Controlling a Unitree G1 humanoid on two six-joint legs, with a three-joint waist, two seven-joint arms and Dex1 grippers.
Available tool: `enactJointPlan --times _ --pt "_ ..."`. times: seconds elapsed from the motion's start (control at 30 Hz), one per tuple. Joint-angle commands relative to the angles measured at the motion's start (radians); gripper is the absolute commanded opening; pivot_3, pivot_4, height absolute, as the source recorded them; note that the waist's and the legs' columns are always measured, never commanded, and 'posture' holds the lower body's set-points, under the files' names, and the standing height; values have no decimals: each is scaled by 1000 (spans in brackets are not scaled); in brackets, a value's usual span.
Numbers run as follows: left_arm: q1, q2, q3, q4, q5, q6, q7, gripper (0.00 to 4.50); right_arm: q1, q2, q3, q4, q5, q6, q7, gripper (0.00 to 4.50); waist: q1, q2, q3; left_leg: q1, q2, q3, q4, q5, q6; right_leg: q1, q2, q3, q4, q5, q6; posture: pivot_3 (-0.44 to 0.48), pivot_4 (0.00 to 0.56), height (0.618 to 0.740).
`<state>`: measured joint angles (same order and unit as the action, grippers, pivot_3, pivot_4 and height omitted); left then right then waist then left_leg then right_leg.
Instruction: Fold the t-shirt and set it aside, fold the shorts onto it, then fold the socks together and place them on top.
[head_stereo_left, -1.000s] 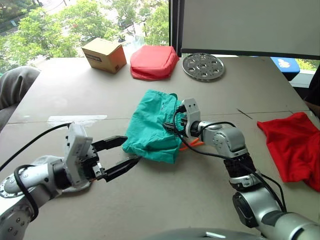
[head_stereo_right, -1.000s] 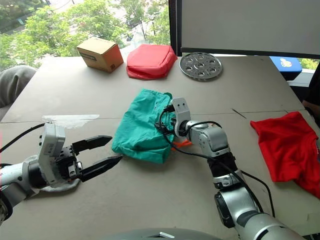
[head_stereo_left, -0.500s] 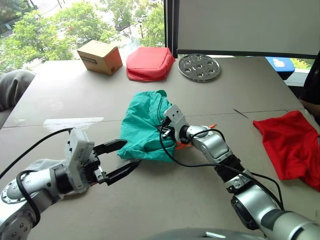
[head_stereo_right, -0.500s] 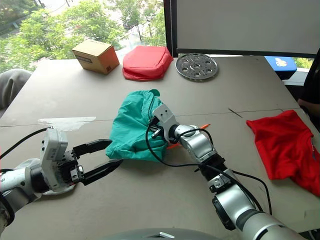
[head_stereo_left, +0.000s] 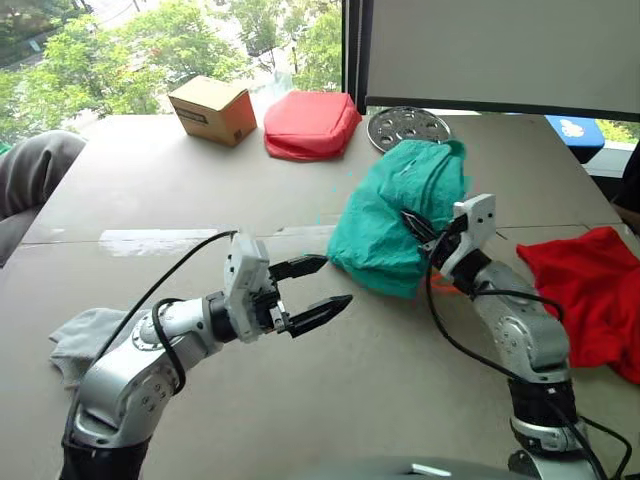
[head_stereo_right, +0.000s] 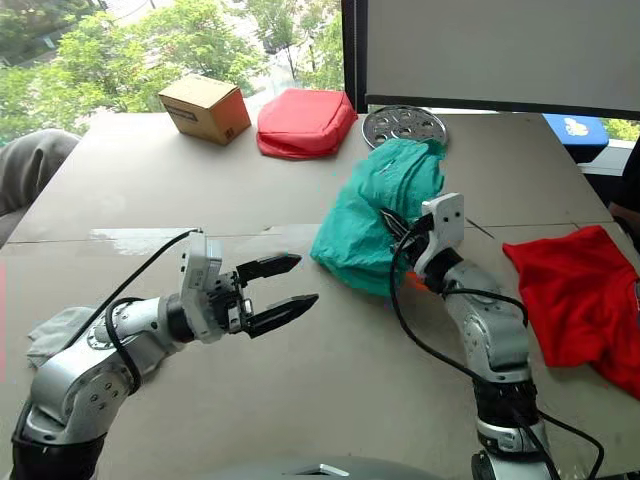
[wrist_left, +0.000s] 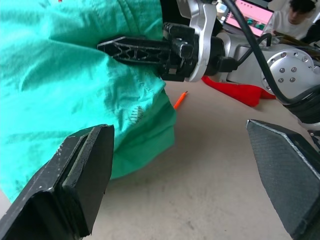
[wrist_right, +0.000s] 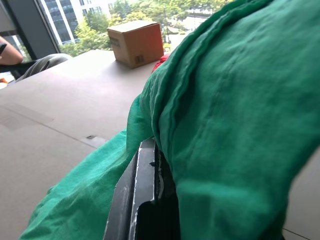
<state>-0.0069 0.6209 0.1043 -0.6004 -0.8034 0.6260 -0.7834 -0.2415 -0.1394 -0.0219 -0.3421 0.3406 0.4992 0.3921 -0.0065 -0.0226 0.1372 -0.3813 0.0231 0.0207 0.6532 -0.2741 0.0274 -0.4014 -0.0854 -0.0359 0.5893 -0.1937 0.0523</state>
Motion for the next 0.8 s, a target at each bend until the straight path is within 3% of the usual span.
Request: enactJointPlan --times 0.03,0.2,0.3,0.4,0.53,0.63,0.77,0.8 --pt "-87 -41 -90 58 33 -46 -52 4500 25 -22 -164 -226 57 41 -121 157 -4 -1 0 1 0 2 0 0 0 0 0 2 0 0 0 0 150 739" --pt "-190 -94 -159 162 60 -85 -128 4500 60 -49 -451 -361 195 155 -294 155 15 -3 -1 0 0 1 0 0 0 0 0 1 -1 0 0 0 150 739" --pt "-222 -119 -181 215 82 -112 -165 4500 63 -58 -669 -336 321 192 -425 155 20 -3 -1 0 0 1 0 0 0 0 0 1 -1 0 0 0 150 739" --pt "-239 -137 -195 246 93 -128 -186 4500 76 -71 -802 -260 396 206 -501 154 20 -2 -1 0 0 2 0 0 1 0 0 2 -1 0 0 0 150 739" --pt "-268 -165 -219 281 112 -148 -213 4500 224 -100 -765 -111 429 312 -428 154 19 -4 -2 0 0 2 0 0 1 0 0 2 -1 0 0 0 150 739" --pt "-287 -178 -228 279 110 -146 -226 4500 246 -71 -794 23 458 308 -452 154 14 -1 -1 1 0 4 0 0 2 0 0 5 -1 0 0 0 150 739" --pt "-283 -158 -227 231 78 -112 -245 4500 269 -79 -833 61 505 305 -465 154 12 -1 -2 1 0 3 0 0 2 0 1 6 -1 -1 2 0 150 739" --pt "-278 -146 -231 218 77 -107 -257 4500 286 -86 -840 52 518 303 -454 653 13 -2 -2 1 0 3 0 0 2 0 1 5 -1 -1 2 0 150 739"
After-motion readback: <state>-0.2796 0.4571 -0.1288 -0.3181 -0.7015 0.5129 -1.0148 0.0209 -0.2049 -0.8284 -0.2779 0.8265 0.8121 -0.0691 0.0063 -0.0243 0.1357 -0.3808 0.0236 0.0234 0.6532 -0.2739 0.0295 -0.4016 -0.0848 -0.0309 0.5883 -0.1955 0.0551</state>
